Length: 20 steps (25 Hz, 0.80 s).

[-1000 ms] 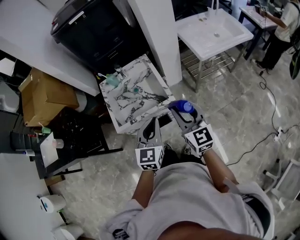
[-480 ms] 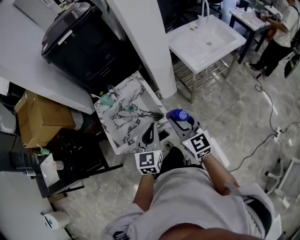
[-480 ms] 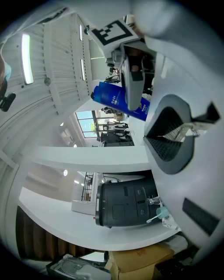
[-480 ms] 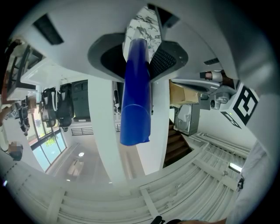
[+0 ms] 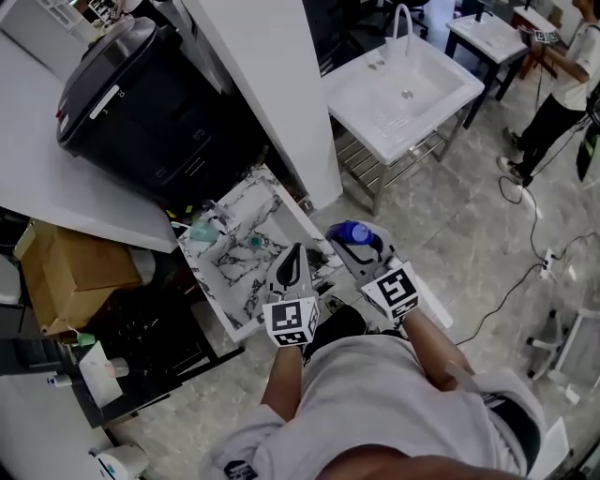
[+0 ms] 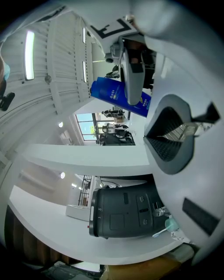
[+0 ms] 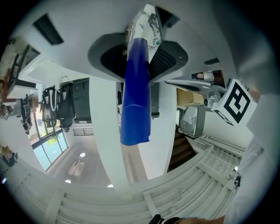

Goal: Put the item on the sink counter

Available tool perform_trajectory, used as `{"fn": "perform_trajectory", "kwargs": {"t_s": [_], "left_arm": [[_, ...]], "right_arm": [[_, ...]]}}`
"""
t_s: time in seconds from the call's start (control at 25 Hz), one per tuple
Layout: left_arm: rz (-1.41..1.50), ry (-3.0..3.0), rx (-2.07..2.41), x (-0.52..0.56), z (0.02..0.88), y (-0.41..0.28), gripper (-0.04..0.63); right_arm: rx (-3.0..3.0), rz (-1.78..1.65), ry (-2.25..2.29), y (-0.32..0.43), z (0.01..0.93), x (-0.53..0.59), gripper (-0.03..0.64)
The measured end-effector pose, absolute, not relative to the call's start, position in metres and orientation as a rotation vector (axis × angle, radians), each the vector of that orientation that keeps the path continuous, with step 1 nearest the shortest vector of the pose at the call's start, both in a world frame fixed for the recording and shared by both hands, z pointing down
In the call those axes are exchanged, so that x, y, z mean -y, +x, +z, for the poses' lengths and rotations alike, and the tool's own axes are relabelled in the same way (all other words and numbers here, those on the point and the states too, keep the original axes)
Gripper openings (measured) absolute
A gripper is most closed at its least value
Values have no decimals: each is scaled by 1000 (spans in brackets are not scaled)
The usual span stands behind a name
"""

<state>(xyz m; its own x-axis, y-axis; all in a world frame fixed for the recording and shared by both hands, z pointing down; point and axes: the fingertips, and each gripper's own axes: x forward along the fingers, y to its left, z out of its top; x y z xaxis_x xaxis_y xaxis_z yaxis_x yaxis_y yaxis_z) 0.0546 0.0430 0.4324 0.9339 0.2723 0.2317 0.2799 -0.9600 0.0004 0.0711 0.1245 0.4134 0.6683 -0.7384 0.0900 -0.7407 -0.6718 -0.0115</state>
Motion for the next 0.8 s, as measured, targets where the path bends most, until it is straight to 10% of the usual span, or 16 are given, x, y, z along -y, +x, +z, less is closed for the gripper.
{"fn": "perform_trajectory", "kwargs": {"t_s": [0.8], "left_arm": [[-390,-3112,432,47,451,122,9]], "right_arm": [[1318,162,2747,158,413,-31,158]]}}
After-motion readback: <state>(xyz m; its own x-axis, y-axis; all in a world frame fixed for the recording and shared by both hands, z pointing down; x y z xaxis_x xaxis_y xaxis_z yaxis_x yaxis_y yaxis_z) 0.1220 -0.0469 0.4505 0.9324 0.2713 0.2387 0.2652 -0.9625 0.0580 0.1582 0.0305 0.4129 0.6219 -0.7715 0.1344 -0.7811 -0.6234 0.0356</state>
